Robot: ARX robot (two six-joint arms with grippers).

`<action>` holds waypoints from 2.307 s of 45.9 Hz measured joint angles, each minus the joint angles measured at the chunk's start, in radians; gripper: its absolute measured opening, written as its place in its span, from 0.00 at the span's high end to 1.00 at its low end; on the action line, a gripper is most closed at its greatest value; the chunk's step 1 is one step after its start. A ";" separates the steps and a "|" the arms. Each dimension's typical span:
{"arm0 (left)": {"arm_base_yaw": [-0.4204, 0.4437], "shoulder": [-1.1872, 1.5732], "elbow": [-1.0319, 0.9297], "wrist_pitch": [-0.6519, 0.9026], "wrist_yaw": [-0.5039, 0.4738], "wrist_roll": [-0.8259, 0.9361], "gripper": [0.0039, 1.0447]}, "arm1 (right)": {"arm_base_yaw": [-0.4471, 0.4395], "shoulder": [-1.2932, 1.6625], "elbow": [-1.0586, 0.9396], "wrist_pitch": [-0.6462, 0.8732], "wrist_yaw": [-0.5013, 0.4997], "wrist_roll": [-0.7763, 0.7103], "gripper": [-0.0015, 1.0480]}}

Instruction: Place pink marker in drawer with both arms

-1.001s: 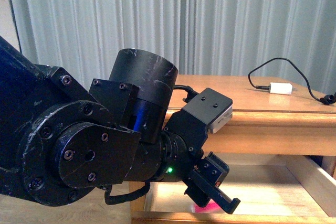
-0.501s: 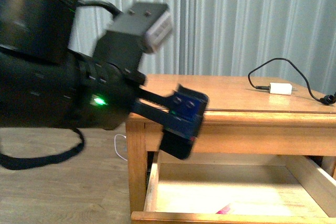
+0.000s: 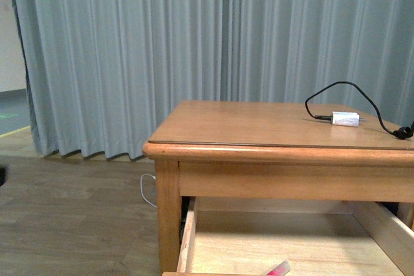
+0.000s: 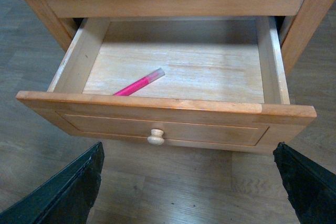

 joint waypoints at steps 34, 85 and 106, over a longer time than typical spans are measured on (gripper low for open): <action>0.214 -0.300 -0.292 0.170 -0.026 -0.017 0.69 | 0.000 0.000 0.000 0.000 0.000 0.000 0.08; 0.225 -0.661 -0.391 -0.068 -0.018 -0.010 0.78 | 0.022 -0.013 -0.040 0.104 0.105 -0.033 0.08; 0.225 -0.661 -0.391 -0.068 -0.018 -0.010 0.04 | -0.063 0.523 -0.017 0.185 0.085 -0.175 0.08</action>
